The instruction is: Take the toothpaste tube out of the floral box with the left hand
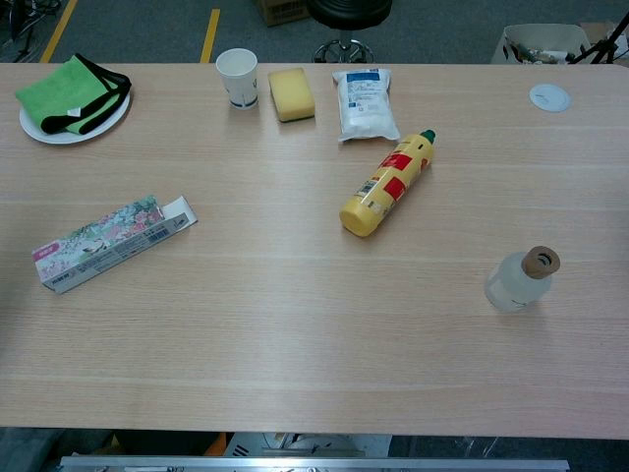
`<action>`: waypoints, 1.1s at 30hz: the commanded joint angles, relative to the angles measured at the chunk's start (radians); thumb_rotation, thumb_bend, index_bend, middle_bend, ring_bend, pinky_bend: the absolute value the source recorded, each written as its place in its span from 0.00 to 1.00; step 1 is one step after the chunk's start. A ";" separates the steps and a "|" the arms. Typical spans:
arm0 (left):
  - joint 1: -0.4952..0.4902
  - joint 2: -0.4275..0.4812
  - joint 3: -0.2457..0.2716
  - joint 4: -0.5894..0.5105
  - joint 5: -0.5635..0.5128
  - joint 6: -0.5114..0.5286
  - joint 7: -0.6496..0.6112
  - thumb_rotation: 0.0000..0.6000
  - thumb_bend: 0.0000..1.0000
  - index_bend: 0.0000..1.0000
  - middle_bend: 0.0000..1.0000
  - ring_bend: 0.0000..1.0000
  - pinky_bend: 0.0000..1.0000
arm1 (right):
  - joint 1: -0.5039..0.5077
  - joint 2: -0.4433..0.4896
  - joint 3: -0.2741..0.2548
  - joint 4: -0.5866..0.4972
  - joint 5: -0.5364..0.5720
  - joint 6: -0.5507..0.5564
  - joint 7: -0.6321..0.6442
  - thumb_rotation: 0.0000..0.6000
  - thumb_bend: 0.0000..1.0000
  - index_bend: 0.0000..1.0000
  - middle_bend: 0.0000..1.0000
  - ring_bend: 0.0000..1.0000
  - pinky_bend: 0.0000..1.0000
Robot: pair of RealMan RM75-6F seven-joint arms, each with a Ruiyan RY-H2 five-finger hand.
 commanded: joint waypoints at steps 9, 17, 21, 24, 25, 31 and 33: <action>0.004 0.000 0.005 0.008 0.001 0.002 -0.011 1.00 0.23 0.33 0.19 0.19 0.35 | -0.002 -0.014 -0.002 0.006 0.000 0.005 0.004 1.00 0.21 0.23 0.23 0.14 0.15; 0.001 -0.004 0.002 -0.008 -0.002 -0.001 0.004 1.00 0.23 0.32 0.19 0.19 0.35 | 0.009 -0.014 0.006 0.020 -0.001 -0.007 0.034 1.00 0.21 0.23 0.23 0.14 0.15; 0.005 -0.015 0.004 -0.009 0.009 0.015 0.005 1.00 0.23 0.27 0.19 0.19 0.35 | 0.012 -0.015 0.010 0.028 -0.009 0.001 0.047 1.00 0.21 0.23 0.23 0.14 0.15; 0.009 -0.025 0.006 -0.008 0.021 0.027 0.004 1.00 0.23 0.24 0.19 0.19 0.35 | 0.015 -0.016 0.014 0.035 -0.020 0.011 0.051 1.00 0.21 0.23 0.23 0.14 0.15; 0.010 -0.031 0.007 -0.007 0.025 0.033 0.005 1.00 0.23 0.23 0.18 0.19 0.35 | 0.016 -0.017 0.015 0.036 -0.024 0.014 0.053 1.00 0.21 0.23 0.23 0.14 0.15; 0.008 -0.059 0.006 -0.015 0.016 0.024 0.018 1.00 0.23 0.22 0.17 0.19 0.30 | 0.031 -0.007 0.029 0.029 -0.031 0.015 0.055 1.00 0.20 0.23 0.23 0.14 0.15; 0.002 -0.057 0.005 -0.036 0.002 0.005 0.029 1.00 0.23 0.21 0.17 0.19 0.26 | 0.037 0.001 0.037 0.017 -0.032 0.016 0.045 1.00 0.20 0.23 0.23 0.14 0.15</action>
